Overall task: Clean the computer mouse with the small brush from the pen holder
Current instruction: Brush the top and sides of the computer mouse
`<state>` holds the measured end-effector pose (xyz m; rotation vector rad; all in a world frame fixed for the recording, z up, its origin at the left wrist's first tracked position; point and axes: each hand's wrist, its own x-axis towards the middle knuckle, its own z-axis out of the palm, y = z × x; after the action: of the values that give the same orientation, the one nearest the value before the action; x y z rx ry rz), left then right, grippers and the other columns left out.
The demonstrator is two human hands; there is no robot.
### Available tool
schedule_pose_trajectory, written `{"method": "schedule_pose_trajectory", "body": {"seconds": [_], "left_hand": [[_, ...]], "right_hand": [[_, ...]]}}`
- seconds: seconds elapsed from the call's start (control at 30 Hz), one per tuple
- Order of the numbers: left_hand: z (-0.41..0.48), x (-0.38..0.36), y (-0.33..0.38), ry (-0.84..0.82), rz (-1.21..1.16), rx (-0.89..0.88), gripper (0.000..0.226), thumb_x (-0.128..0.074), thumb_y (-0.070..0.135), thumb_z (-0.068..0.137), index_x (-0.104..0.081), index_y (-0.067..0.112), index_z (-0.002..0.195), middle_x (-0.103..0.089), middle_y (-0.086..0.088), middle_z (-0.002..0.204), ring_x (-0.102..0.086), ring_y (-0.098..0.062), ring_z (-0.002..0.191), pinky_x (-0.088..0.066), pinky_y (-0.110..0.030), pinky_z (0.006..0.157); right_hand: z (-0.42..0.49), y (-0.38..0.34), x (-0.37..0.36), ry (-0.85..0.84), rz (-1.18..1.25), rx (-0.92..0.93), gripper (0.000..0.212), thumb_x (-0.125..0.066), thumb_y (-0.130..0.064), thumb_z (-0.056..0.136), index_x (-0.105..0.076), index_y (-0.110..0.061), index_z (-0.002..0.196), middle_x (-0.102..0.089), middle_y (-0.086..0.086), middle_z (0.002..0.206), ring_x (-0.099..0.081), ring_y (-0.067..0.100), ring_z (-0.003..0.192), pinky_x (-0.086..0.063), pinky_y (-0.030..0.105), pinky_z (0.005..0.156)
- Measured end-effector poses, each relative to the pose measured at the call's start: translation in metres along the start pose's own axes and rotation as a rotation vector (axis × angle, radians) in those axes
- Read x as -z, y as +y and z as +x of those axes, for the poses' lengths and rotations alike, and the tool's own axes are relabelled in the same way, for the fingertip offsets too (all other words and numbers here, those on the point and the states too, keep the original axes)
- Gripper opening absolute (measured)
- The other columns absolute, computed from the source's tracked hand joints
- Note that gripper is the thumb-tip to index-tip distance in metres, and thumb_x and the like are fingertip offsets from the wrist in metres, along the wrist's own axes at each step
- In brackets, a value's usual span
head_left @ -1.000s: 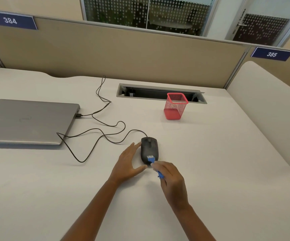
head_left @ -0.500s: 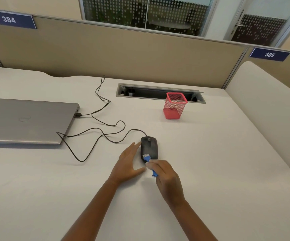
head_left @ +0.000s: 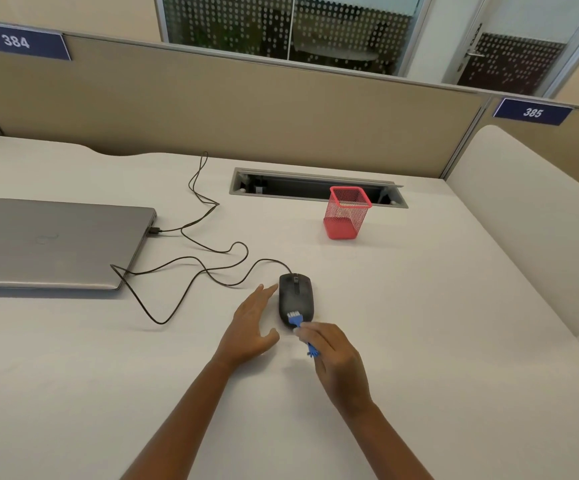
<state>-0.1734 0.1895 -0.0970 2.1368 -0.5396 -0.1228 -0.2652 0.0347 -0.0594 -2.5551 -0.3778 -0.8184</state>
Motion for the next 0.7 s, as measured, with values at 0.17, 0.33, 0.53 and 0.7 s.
{"method": "schedule_pose_trajectory", "body": {"seconds": [0.17, 0.33, 0.53, 0.7], "left_hand": [[0.000, 0.000, 0.000, 0.000, 0.001, 0.023, 0.076, -0.047, 0.028, 0.068, -0.023, 0.023, 0.140, -0.024, 0.005, 0.150, -0.015, -0.012, 0.141, -0.011, -0.023, 0.108], [0.001, 0.000, -0.002, -0.007, 0.013, 0.030, 0.077, -0.047, 0.027, 0.067, -0.023, 0.024, 0.140, -0.026, 0.002, 0.151, -0.016, -0.013, 0.141, -0.011, -0.022, 0.109], [0.004, -0.003, -0.006, -0.030, 0.091, -0.001, 0.079, -0.051, 0.039, 0.072, -0.018, 0.025, 0.142, -0.022, 0.002, 0.153, -0.013, -0.011, 0.142, -0.009, -0.019, 0.109], [0.005, -0.004, -0.011, -0.031, 0.142, -0.006, 0.079, -0.060, 0.043, 0.082, -0.013, 0.027, 0.143, -0.019, 0.003, 0.154, -0.009, -0.012, 0.143, -0.009, -0.024, 0.110]], "right_hand": [[0.015, -0.007, -0.005, -0.026, -0.028, 0.106, 0.015, -0.061, -0.003, 0.076, -0.074, -0.003, 0.081, -0.075, 0.008, 0.078, -0.071, 0.018, 0.070, -0.058, 0.020, 0.060], [-0.006, 0.000, 0.004, -0.011, -0.058, 0.190, 0.063, -0.020, -0.025, 0.101, -0.074, -0.004, 0.079, -0.076, 0.008, 0.075, -0.072, 0.017, 0.067, -0.058, 0.019, 0.063], [-0.006, 0.017, 0.016, 0.001, -0.062, -0.009, 0.016, -0.060, 0.005, 0.075, -0.072, -0.001, 0.082, -0.074, 0.012, 0.081, -0.070, 0.022, 0.073, -0.057, 0.021, 0.067], [0.006, 0.016, 0.003, 0.039, 0.062, -0.149, 0.031, -0.067, 0.020, 0.065, -0.069, 0.000, 0.089, -0.072, 0.013, 0.087, -0.066, 0.021, 0.082, -0.048, 0.022, 0.083]]}}
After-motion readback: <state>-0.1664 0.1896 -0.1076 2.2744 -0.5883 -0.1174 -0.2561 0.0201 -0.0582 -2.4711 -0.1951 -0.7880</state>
